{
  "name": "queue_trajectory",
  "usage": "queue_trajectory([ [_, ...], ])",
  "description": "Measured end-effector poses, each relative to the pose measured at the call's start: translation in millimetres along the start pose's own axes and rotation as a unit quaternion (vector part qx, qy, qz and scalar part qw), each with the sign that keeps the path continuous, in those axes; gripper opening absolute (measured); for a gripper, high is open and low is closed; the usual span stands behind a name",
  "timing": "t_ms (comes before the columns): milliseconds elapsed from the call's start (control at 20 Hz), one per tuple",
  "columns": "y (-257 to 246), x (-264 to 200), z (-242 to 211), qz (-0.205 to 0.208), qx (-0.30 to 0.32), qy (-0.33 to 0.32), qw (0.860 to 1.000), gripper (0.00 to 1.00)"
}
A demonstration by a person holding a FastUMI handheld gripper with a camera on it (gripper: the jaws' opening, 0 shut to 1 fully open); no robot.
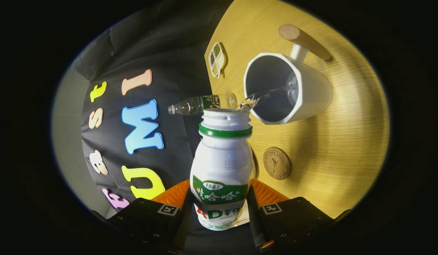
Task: Take the bottle from table, then pour the juice into the cup, finally place the bottle on the coaster
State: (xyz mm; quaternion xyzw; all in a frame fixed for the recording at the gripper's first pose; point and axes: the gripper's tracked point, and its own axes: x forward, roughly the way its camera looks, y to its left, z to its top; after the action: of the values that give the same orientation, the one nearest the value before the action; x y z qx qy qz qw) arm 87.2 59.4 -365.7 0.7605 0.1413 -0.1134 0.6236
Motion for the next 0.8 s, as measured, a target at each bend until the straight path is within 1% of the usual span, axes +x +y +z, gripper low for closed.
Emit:
queue_trajectory([
  [800,13.0,3.2,0.6,0.011,0.033,-0.015,0.999,0.70],
])
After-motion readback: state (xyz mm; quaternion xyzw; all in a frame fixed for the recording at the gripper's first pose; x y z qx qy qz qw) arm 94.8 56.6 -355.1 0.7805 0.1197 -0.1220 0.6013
